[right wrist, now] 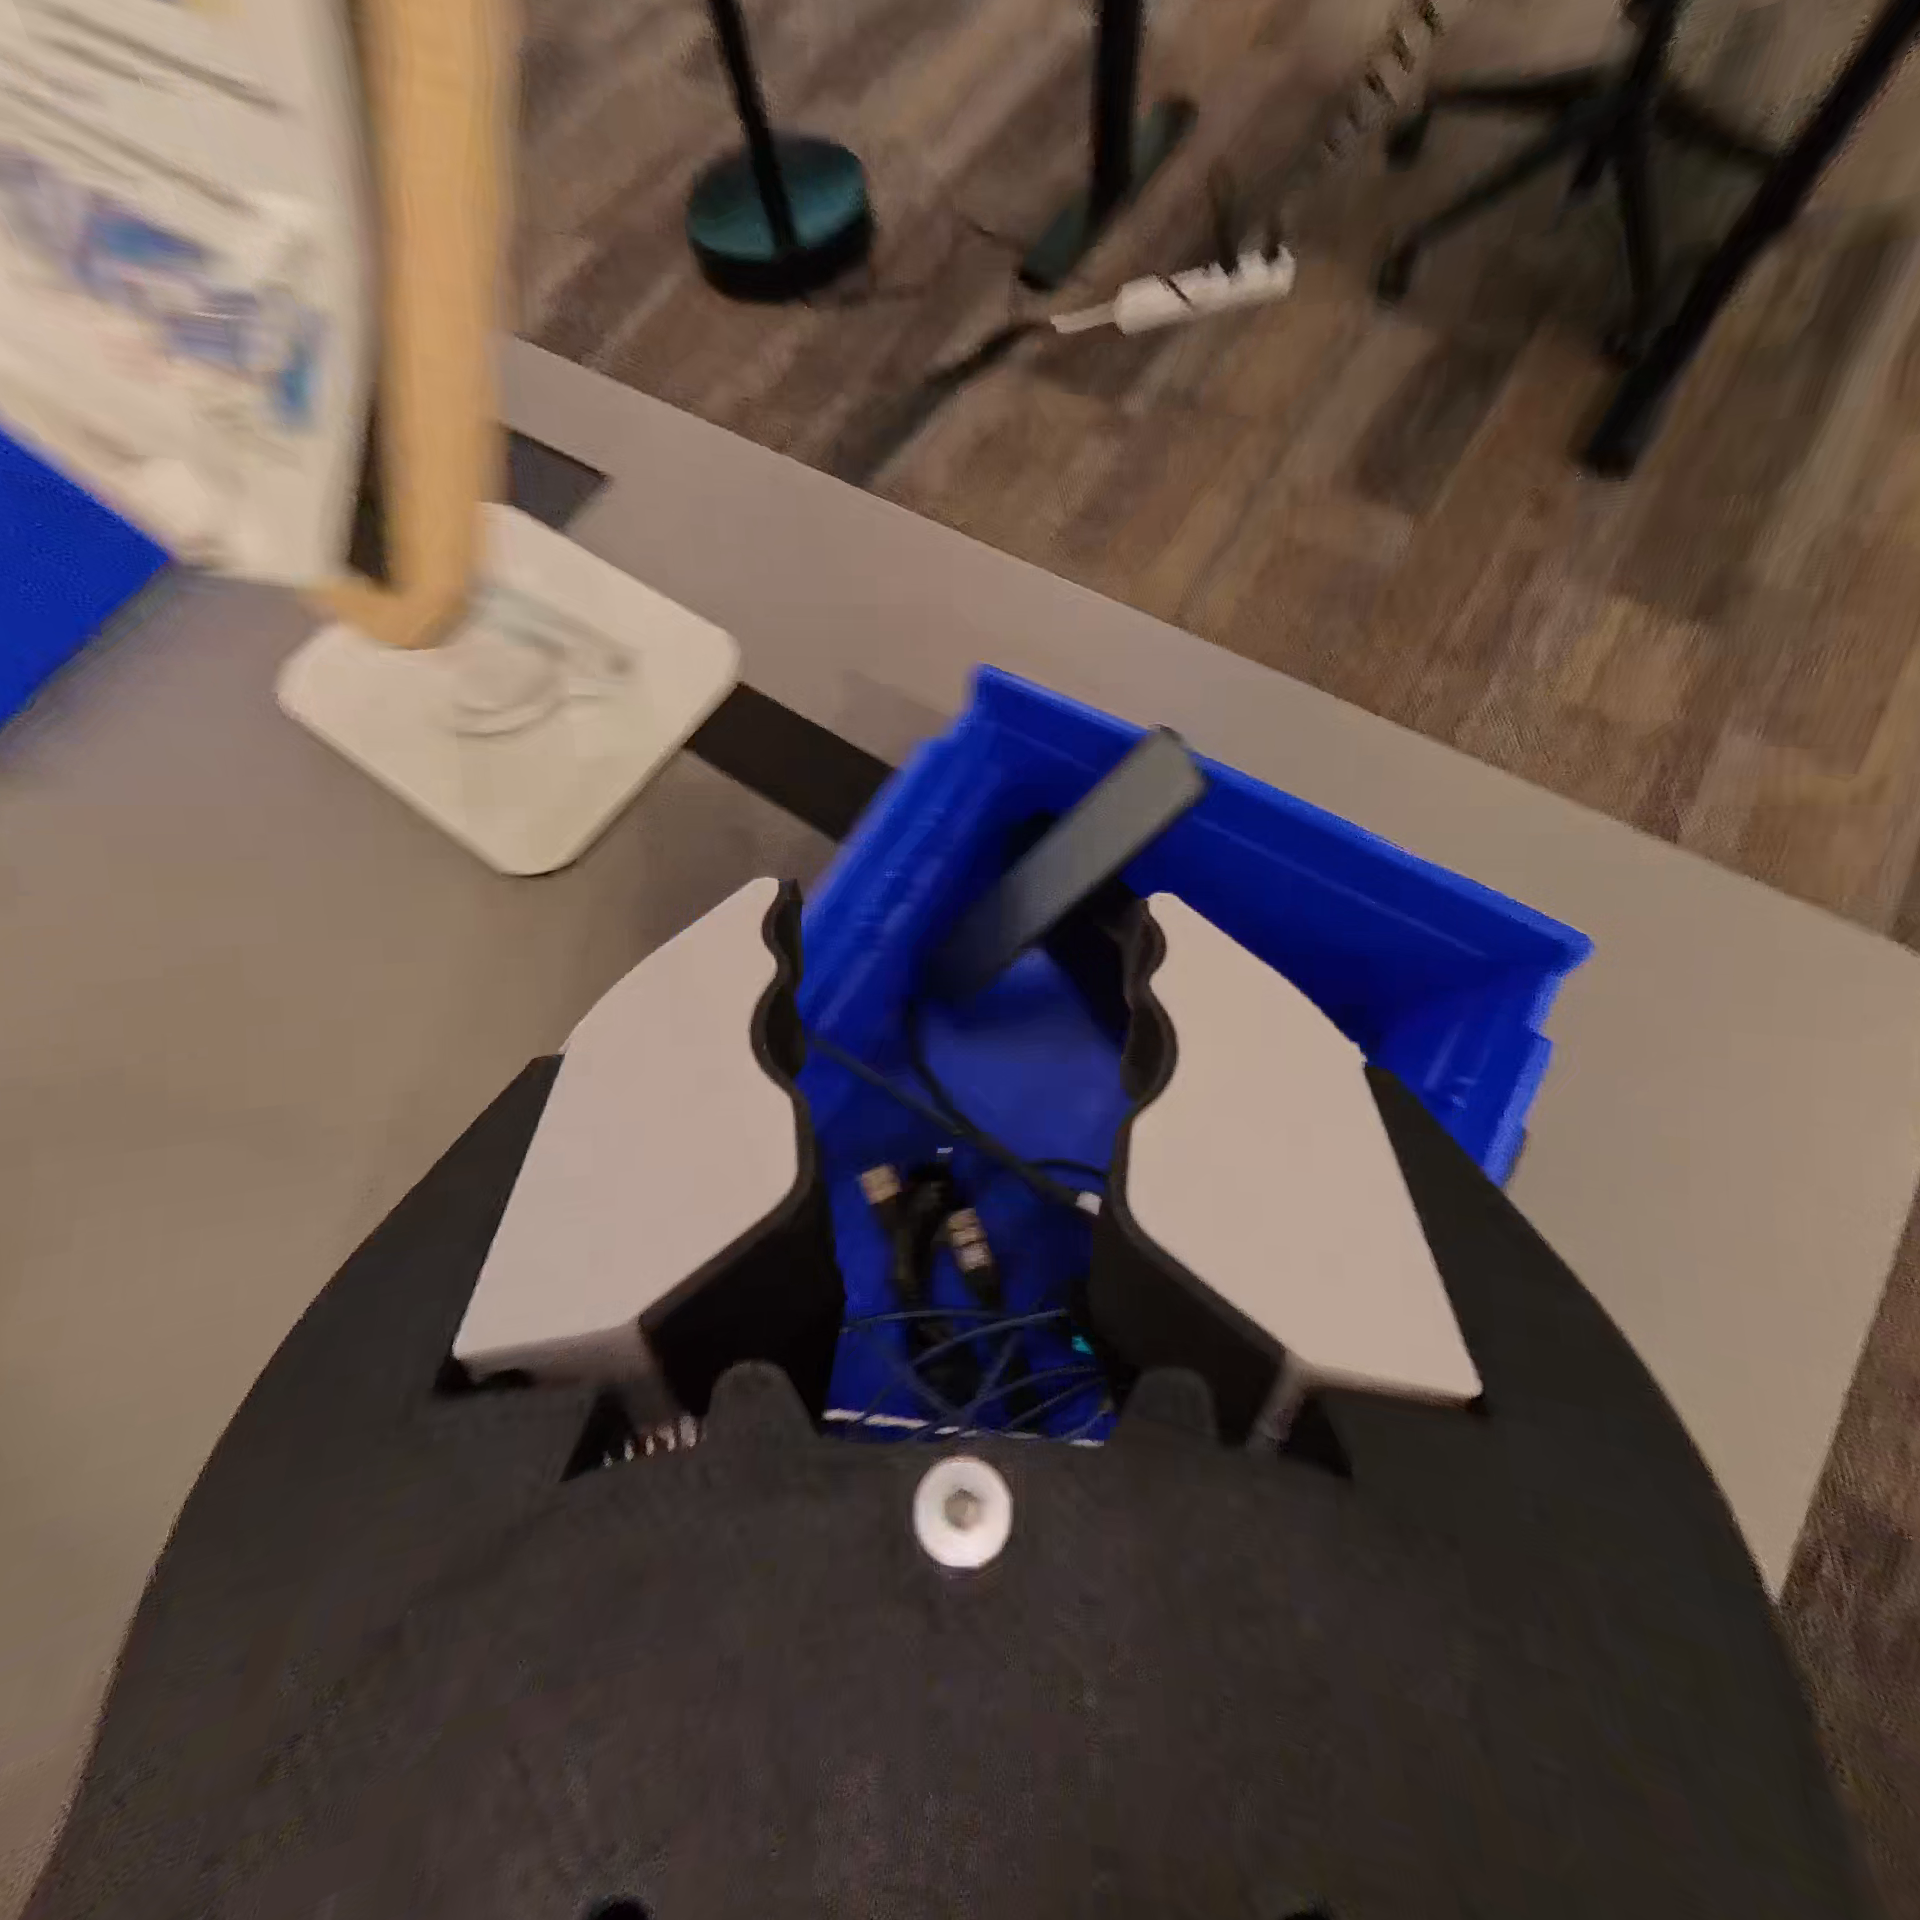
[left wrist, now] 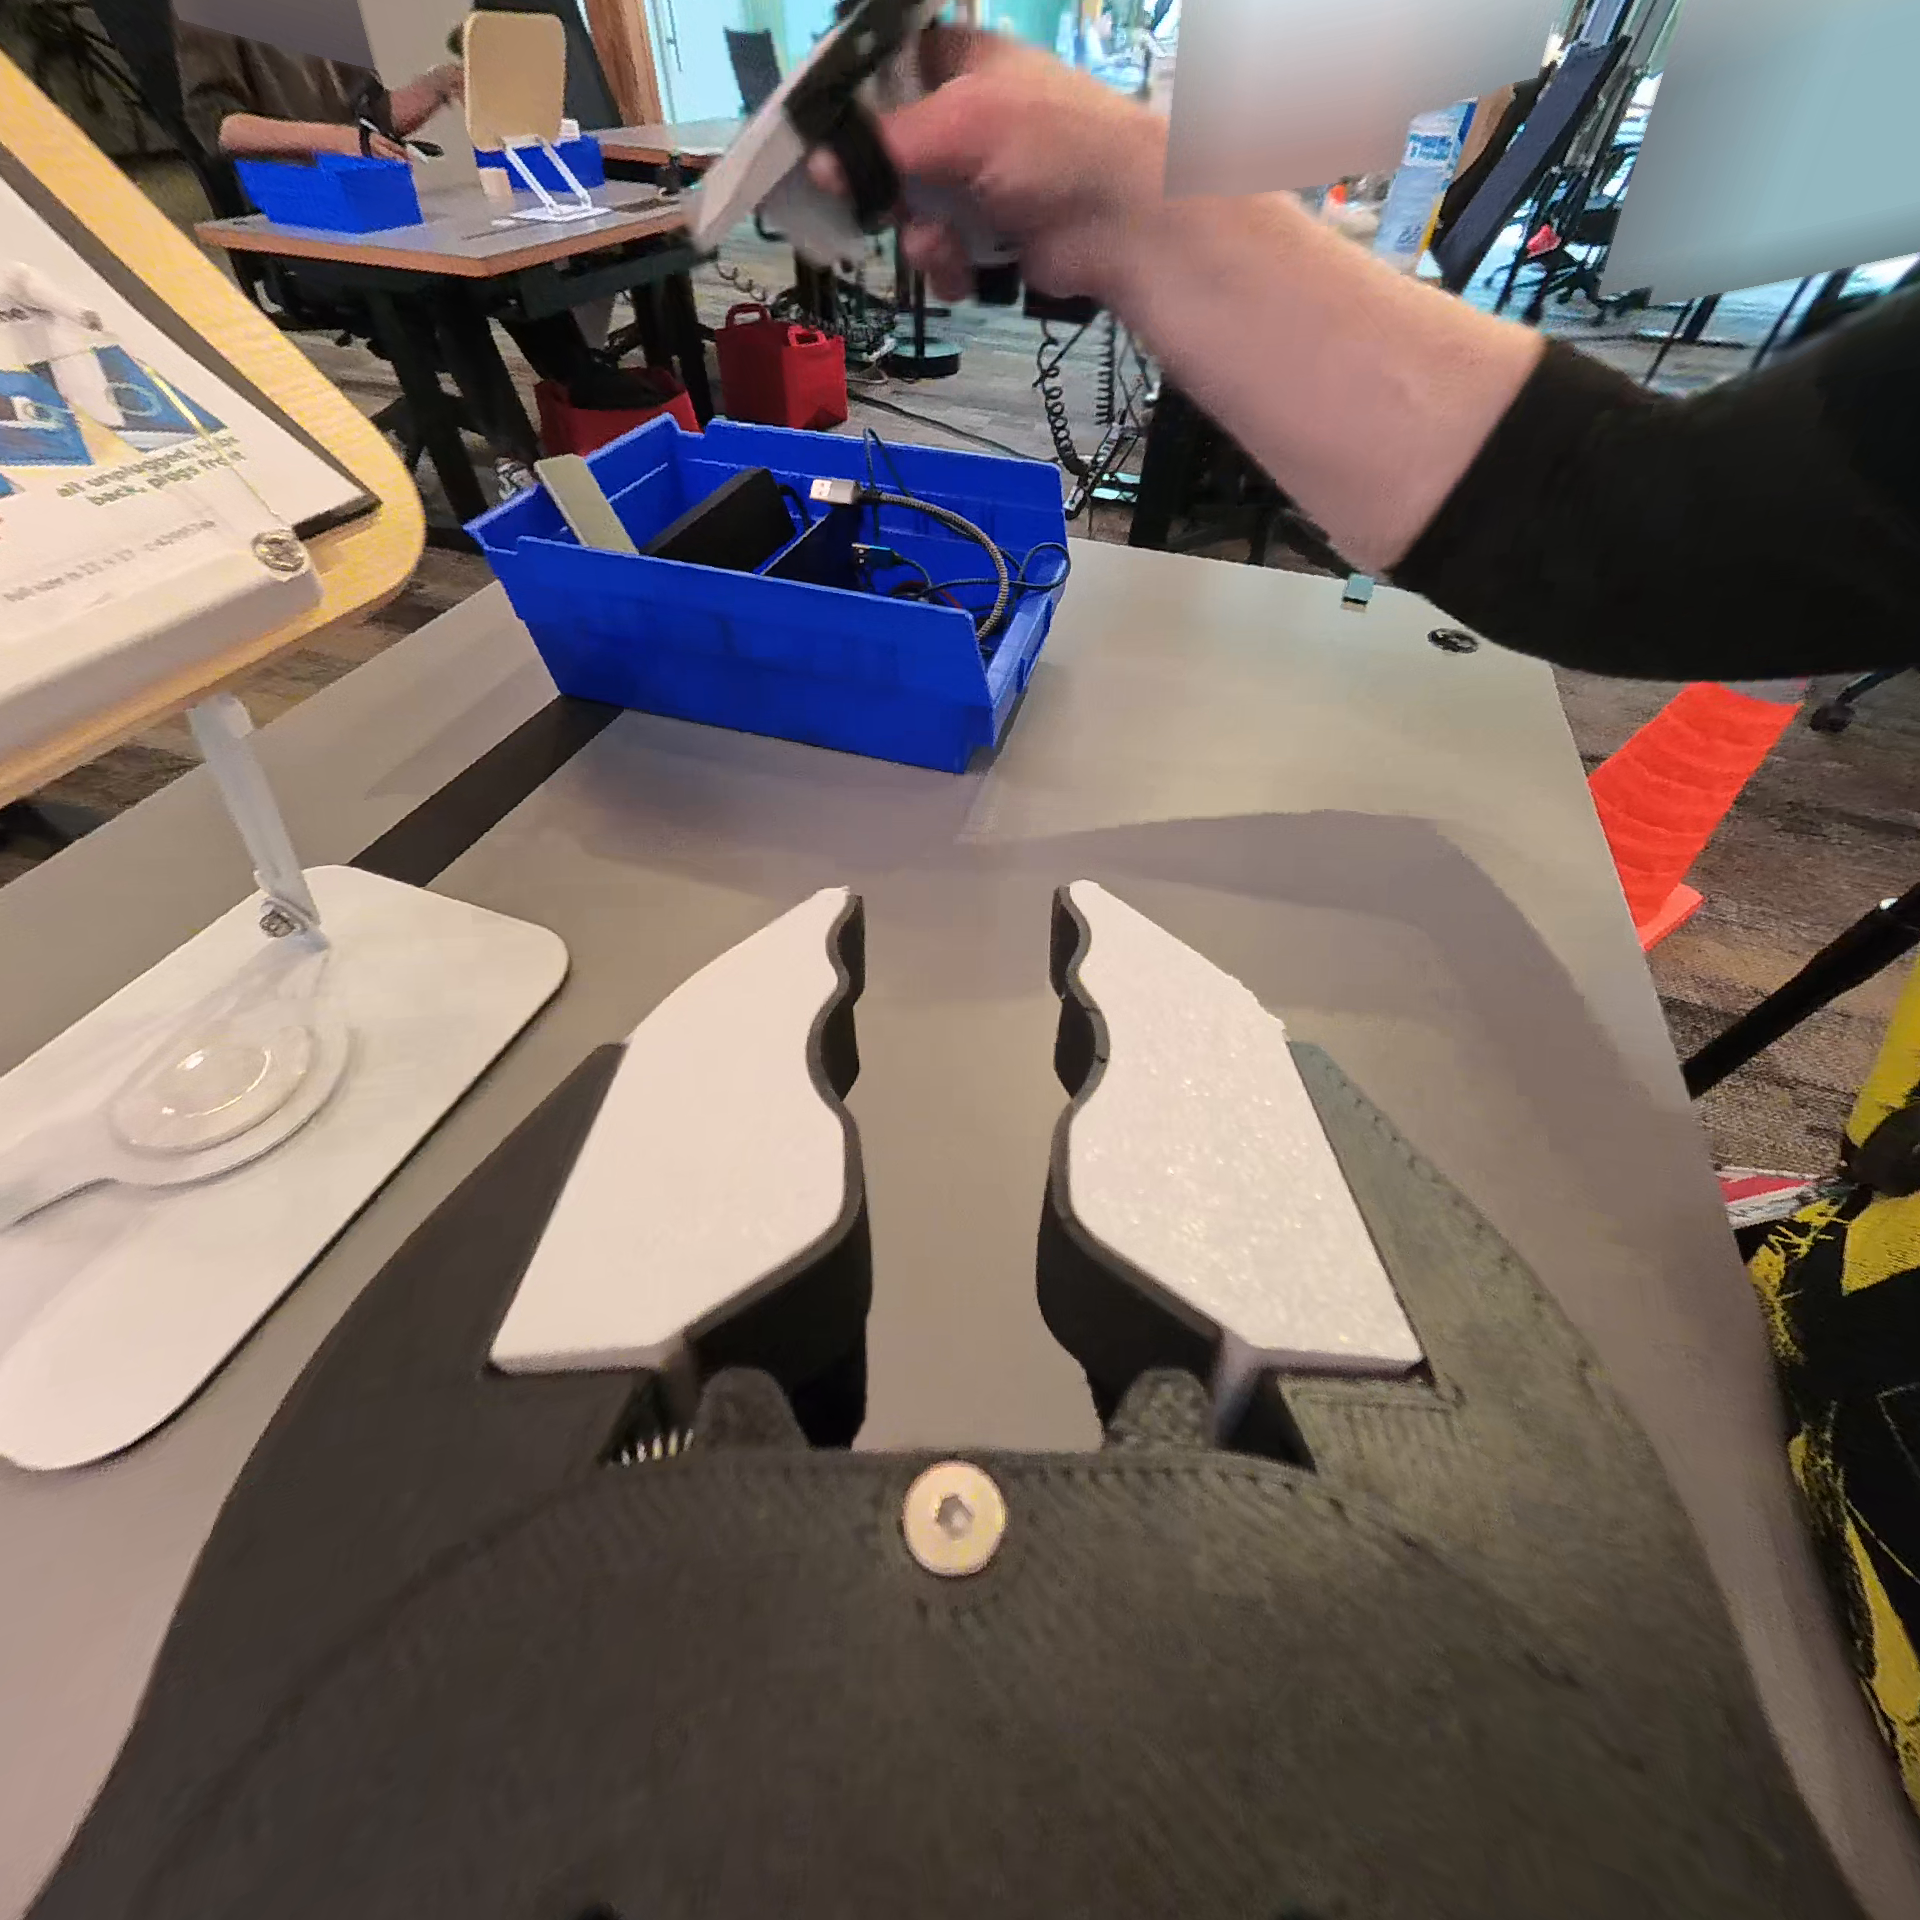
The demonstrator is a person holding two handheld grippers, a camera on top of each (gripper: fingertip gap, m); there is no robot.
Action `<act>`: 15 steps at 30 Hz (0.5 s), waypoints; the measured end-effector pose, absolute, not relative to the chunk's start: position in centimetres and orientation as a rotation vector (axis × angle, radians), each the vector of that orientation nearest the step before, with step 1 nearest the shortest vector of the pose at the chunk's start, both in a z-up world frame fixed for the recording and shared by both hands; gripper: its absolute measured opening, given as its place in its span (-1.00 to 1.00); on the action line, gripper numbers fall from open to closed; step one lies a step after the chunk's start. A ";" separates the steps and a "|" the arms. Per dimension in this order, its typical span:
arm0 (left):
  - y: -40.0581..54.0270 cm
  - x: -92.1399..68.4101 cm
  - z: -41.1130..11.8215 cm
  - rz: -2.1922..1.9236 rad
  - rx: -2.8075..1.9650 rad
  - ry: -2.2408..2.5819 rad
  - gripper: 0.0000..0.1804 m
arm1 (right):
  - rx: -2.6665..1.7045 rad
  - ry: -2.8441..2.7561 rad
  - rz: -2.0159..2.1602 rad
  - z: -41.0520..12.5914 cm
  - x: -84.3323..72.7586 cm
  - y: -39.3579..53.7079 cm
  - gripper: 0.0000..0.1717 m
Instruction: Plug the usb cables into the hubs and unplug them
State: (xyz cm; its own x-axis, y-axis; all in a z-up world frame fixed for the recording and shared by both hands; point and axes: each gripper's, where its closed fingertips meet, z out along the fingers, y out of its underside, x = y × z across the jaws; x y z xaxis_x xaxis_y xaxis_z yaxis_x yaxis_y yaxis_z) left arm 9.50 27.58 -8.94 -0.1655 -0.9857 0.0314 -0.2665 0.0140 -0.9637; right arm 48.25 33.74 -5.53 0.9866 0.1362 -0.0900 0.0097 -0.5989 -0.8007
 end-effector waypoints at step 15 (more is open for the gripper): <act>27.5 3.3 -5.9 -0.917 -1.336 1.450 -0.57 | -1.835 -0.310 0.221 0.3 25.4 19.3 -0.31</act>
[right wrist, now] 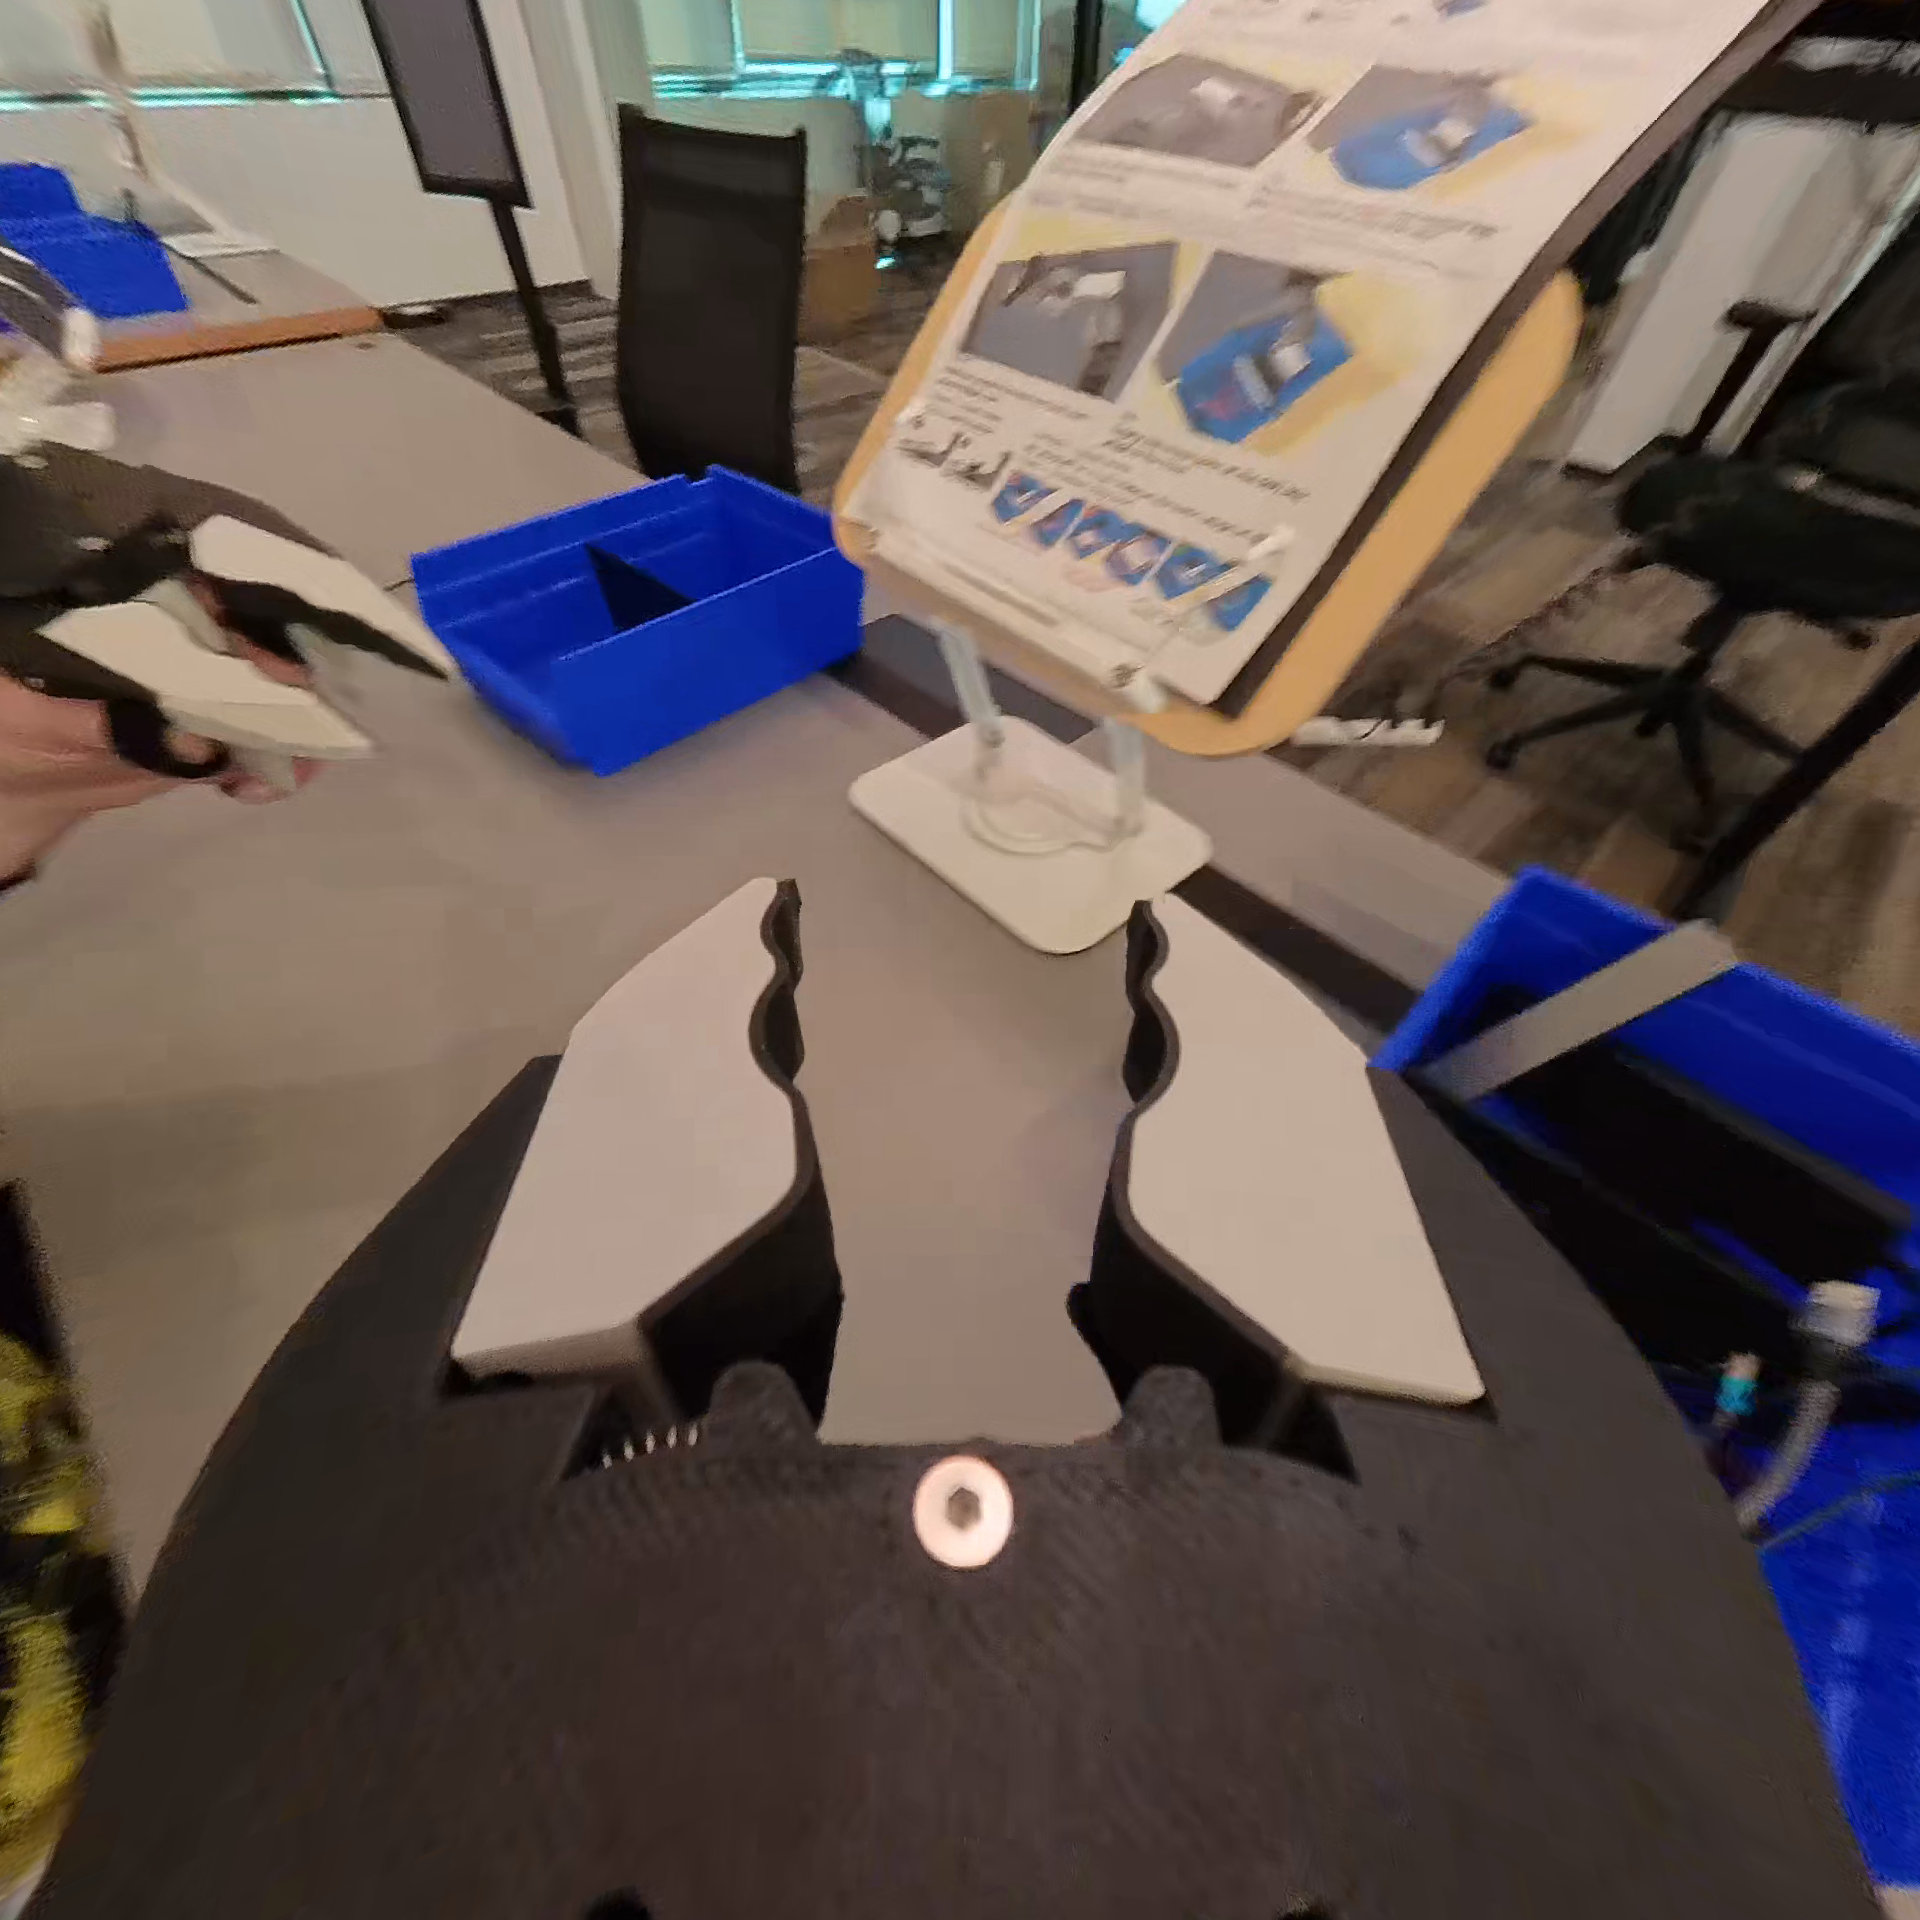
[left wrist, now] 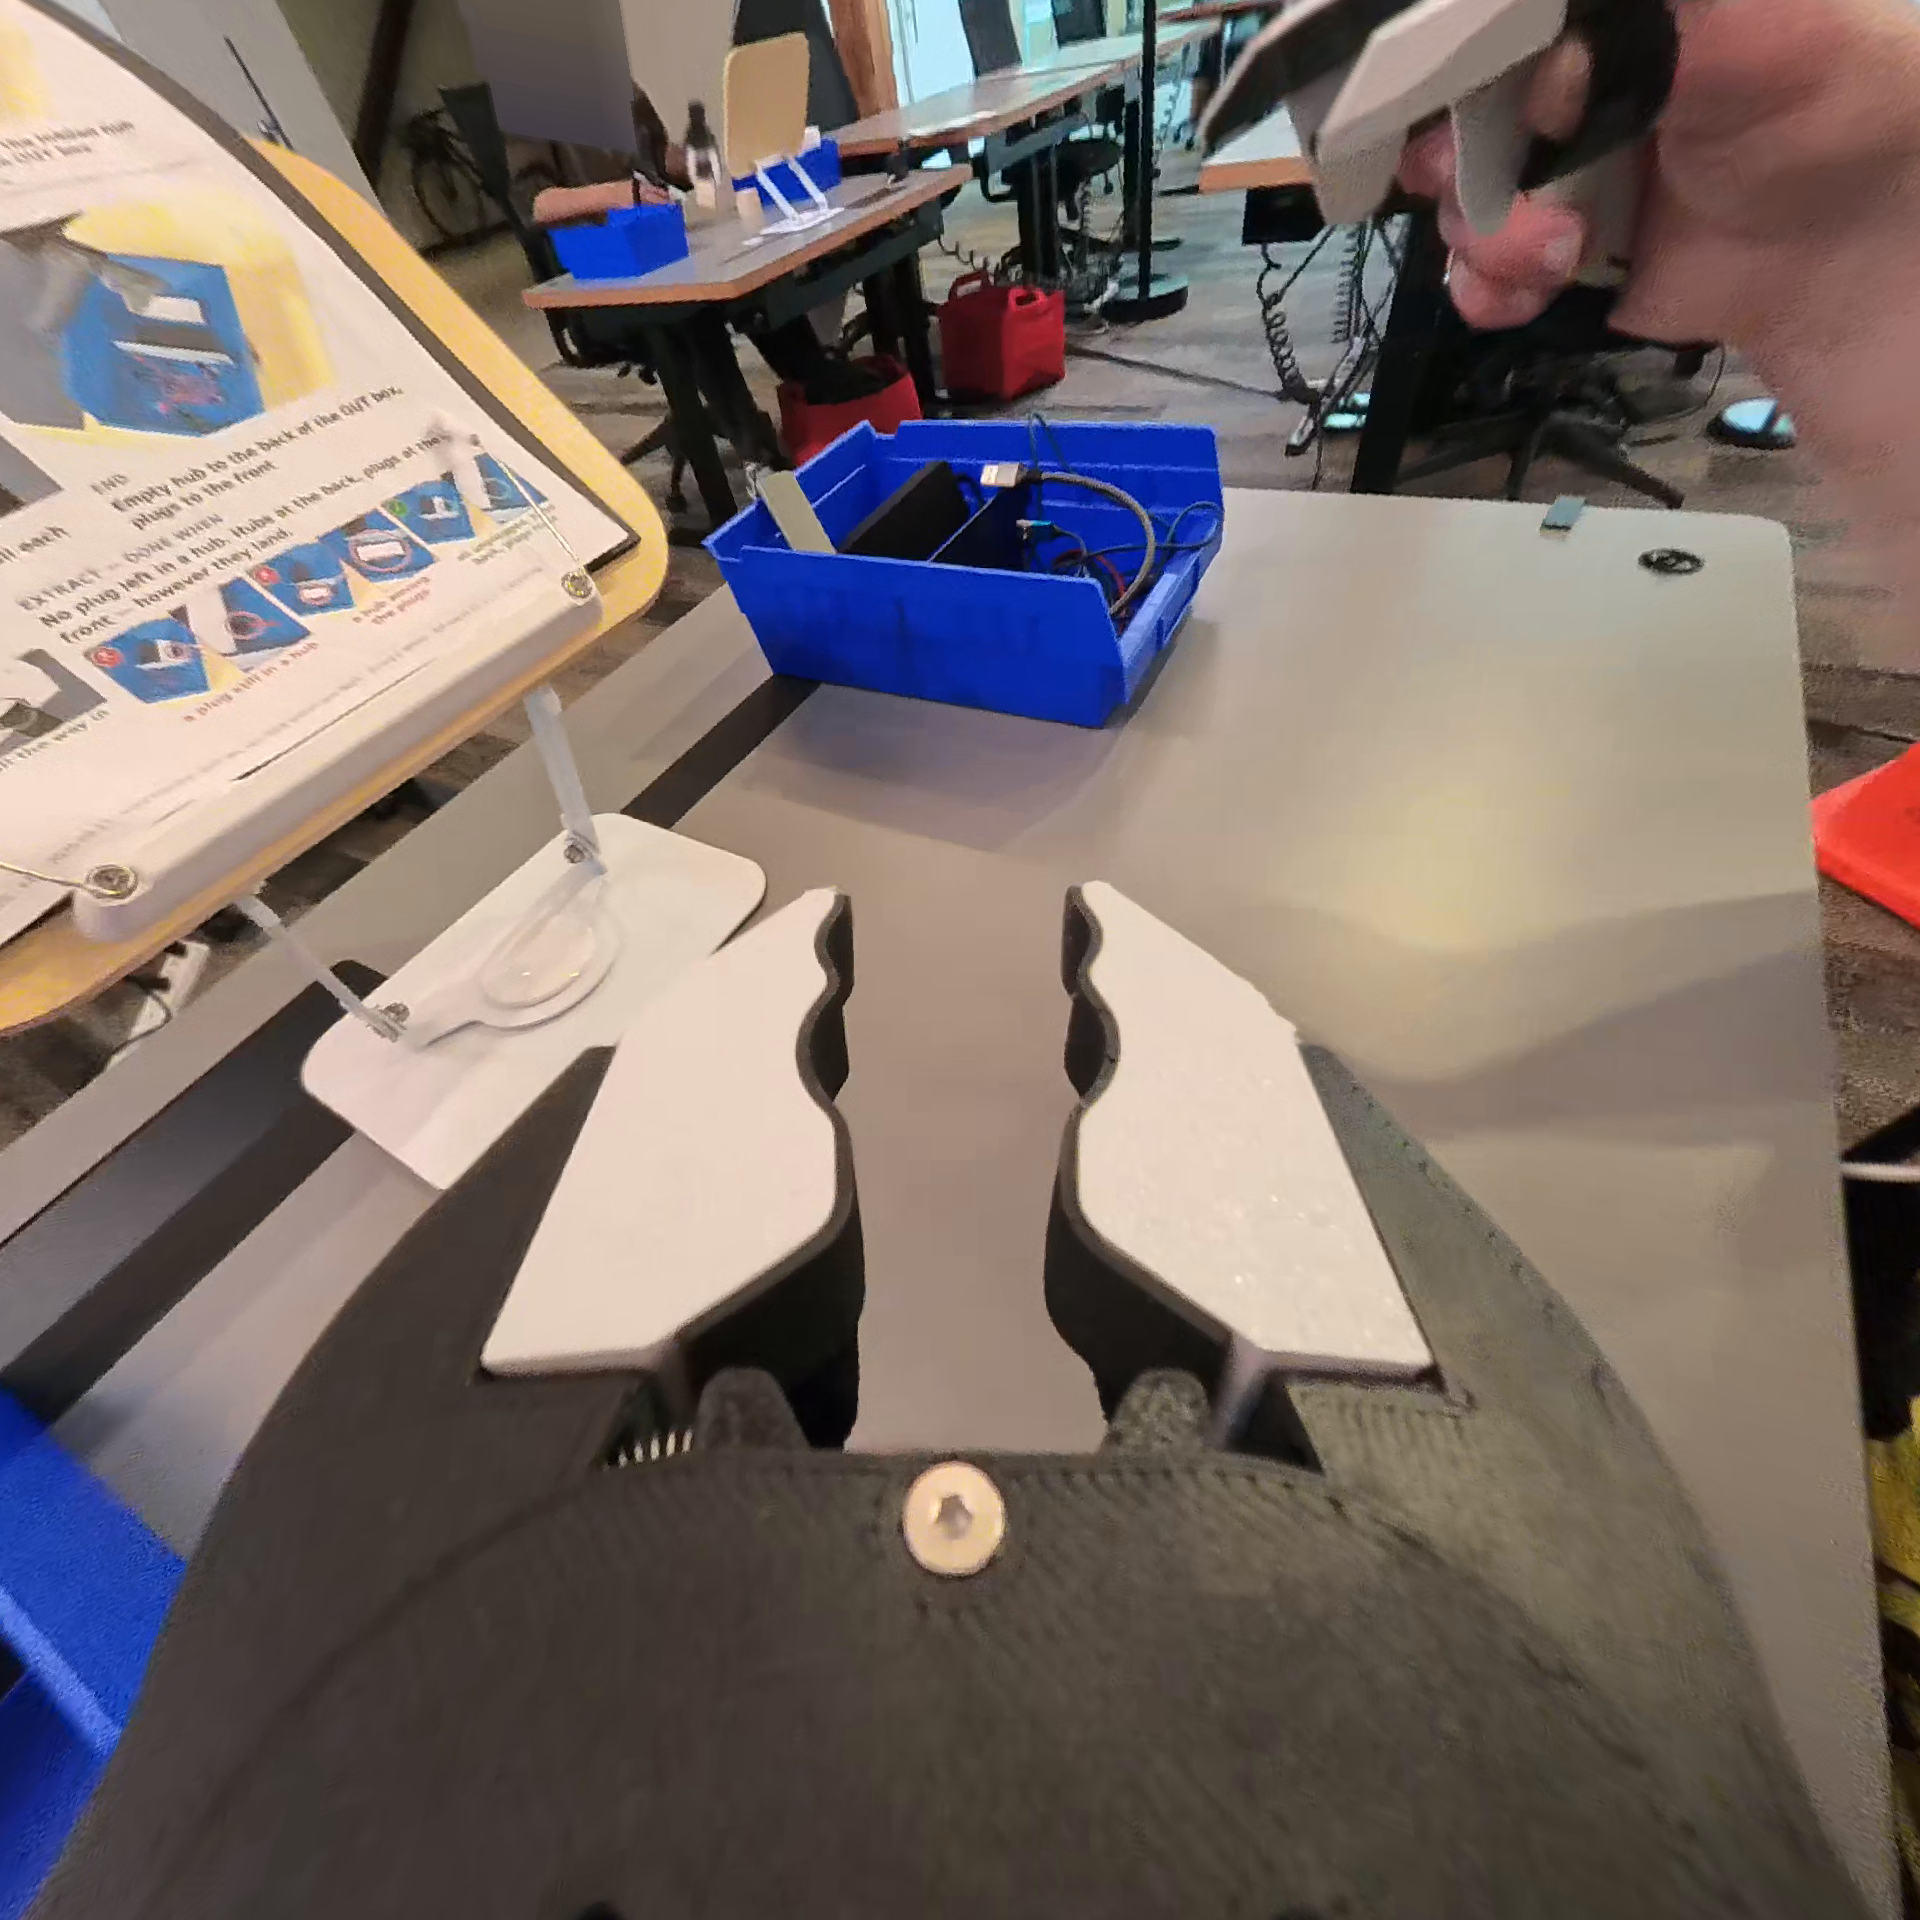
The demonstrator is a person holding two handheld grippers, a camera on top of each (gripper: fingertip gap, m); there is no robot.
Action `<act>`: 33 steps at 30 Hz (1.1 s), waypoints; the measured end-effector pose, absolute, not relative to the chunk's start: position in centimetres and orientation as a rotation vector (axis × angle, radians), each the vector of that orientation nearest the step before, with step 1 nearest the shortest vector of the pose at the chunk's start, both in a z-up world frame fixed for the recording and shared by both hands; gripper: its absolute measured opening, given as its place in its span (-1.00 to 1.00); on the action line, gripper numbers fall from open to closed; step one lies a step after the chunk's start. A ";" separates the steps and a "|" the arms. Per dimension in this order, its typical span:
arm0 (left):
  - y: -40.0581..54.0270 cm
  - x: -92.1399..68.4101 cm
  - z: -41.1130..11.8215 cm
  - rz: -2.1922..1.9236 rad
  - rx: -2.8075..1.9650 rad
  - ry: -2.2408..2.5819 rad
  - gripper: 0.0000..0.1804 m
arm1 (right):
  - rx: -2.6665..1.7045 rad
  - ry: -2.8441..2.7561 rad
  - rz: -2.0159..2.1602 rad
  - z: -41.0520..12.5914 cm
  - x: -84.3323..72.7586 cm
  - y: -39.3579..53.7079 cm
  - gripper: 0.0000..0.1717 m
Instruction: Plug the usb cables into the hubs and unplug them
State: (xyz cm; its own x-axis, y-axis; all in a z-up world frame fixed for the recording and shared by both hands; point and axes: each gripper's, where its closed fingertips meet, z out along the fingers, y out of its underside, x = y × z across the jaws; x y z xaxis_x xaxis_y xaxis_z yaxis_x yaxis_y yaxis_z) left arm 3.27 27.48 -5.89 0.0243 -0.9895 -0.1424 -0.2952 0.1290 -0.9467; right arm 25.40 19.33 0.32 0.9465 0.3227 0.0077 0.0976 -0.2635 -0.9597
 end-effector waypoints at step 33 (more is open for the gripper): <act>28.0 5.6 -13.1 -0.939 -1.585 1.490 -0.42 | -1.895 -0.238 0.368 -19.7 9.4 24.8 -0.21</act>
State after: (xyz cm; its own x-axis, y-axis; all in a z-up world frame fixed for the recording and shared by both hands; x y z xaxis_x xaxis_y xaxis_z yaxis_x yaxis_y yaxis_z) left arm 5.61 27.97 -13.11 0.0520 -0.9985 0.0161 -0.4455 -0.0376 -0.8945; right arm 9.42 24.80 -19.72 0.9308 0.3386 -0.1376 -0.0131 -0.3453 -0.9384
